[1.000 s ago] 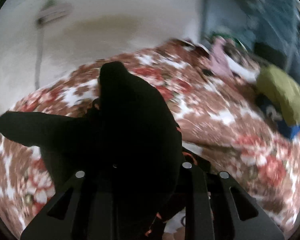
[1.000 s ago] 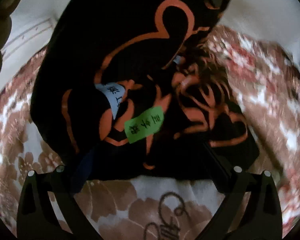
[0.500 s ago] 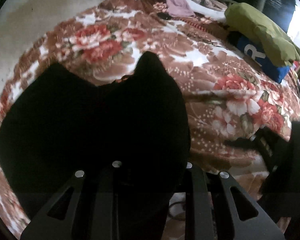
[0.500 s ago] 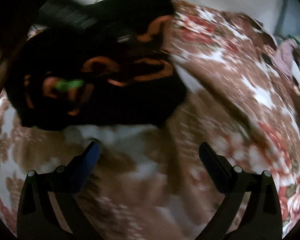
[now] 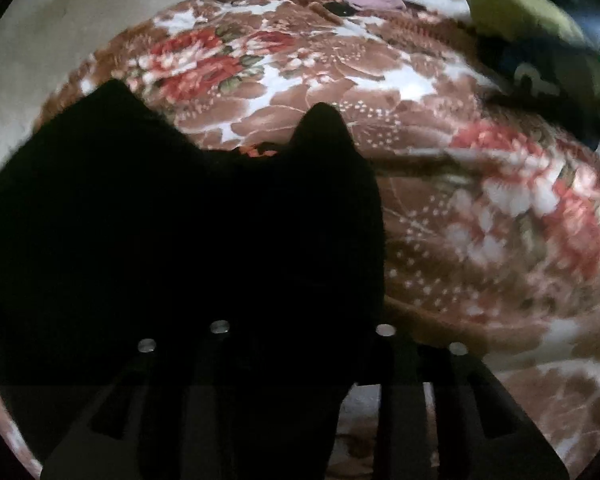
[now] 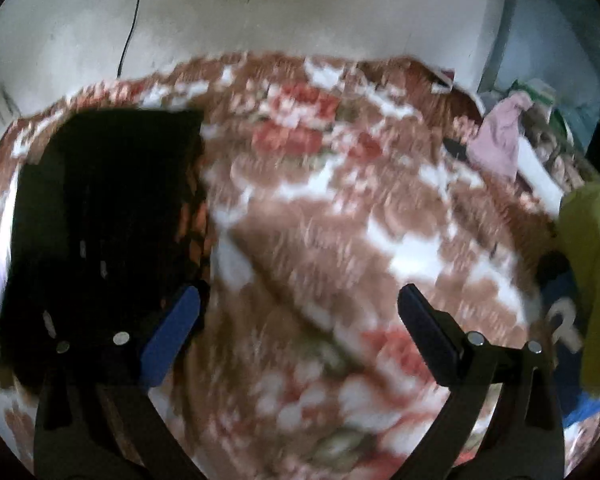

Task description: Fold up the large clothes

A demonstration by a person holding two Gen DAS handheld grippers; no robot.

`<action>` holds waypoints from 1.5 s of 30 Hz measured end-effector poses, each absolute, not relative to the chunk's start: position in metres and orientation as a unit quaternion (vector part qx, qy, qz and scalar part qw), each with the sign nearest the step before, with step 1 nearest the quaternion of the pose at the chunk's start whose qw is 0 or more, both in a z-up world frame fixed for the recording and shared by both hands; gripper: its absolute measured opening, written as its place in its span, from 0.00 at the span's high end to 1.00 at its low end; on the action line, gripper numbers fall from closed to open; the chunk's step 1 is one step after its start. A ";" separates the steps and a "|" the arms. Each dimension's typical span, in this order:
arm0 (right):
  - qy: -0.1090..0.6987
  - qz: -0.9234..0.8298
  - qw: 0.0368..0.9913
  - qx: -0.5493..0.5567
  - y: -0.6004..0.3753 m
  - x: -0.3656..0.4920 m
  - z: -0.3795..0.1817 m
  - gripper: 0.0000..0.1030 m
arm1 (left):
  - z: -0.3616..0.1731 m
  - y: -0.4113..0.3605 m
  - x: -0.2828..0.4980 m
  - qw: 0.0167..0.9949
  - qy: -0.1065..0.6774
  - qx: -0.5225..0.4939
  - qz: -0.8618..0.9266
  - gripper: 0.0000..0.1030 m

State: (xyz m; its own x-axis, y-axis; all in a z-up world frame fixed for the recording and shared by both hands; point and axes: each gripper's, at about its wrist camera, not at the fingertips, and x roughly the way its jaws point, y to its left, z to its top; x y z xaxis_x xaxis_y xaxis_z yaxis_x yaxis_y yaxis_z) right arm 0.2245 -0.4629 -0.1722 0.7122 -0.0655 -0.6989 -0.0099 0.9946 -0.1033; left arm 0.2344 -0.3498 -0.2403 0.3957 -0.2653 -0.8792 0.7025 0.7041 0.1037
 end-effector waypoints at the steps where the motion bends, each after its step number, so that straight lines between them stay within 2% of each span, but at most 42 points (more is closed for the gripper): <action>1: 0.374 -0.011 0.926 -0.056 -0.464 0.234 -0.162 0.05 | -0.232 -0.345 0.236 0.807 0.466 0.190 -0.310 0.42; 2: 0.371 -0.006 0.927 -0.056 -0.464 0.243 -0.152 0.05 | -0.225 -0.340 0.237 0.812 0.464 0.162 -0.314 0.23; 3: 0.368 0.001 0.928 -0.048 -0.465 0.250 -0.143 0.05 | -0.215 -0.337 0.231 0.823 0.447 0.161 -0.311 0.11; 5: 0.362 0.005 0.931 -0.055 -0.462 0.260 -0.127 0.05 | -0.202 -0.336 0.217 0.840 0.410 0.209 -0.288 0.06; 12: 0.335 0.034 0.938 -0.078 -0.431 0.278 -0.081 0.05 | -0.132 -0.272 0.197 0.877 0.359 0.190 -0.258 0.05; 18: 0.340 0.080 0.933 -0.089 -0.375 0.296 -0.076 0.05 | -0.103 -0.188 0.206 0.888 0.375 0.163 -0.210 0.05; 25: 0.406 0.166 0.886 -0.151 -0.293 0.322 -0.133 0.05 | -0.118 -0.105 0.255 0.893 0.417 0.068 -0.153 0.05; 29: 0.434 0.159 0.869 -0.176 -0.298 0.314 -0.174 0.05 | -0.136 -0.095 0.277 0.892 0.426 0.014 -0.152 0.05; 34: 0.462 0.152 0.863 -0.135 -0.344 0.302 -0.214 0.05 | -0.158 -0.108 0.299 0.886 0.443 0.017 -0.135 0.05; 39: 0.457 0.157 0.866 -0.129 -0.370 0.294 -0.231 0.05 | -0.157 -0.119 0.318 0.888 0.436 -0.002 -0.148 0.05; 43: 0.452 0.168 0.868 -0.119 -0.380 0.293 -0.239 0.05 | -0.148 -0.137 0.334 0.878 0.413 -0.054 -0.235 0.05; 45: 0.451 0.173 0.868 -0.112 -0.383 0.295 -0.242 0.05 | -0.152 -0.152 0.340 0.875 0.408 -0.035 -0.260 0.05</action>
